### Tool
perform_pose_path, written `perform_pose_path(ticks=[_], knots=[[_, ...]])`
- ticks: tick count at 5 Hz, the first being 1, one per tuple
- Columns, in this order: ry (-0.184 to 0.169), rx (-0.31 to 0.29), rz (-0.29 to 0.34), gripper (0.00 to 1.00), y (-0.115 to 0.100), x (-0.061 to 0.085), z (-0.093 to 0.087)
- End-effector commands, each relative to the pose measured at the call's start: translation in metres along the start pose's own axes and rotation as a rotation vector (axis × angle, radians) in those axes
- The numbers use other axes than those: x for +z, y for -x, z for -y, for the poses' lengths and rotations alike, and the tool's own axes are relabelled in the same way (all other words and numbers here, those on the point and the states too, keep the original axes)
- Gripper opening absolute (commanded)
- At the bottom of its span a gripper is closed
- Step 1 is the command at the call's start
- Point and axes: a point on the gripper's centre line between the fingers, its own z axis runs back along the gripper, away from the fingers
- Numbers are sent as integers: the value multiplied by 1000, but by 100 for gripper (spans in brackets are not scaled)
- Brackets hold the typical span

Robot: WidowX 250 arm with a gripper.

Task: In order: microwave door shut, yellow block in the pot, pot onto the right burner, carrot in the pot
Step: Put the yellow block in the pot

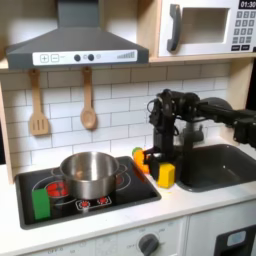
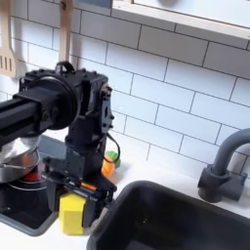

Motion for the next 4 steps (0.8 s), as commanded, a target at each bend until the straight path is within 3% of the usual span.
perform_pose_path(ticks=[1, 2, 4], knots=[[-20, 35, 108, 0, -17, 44, -22], [-26, 71, 156, 0, -19, 63, -36], [-73, 131, 193, 0, -16, 78, -72]])
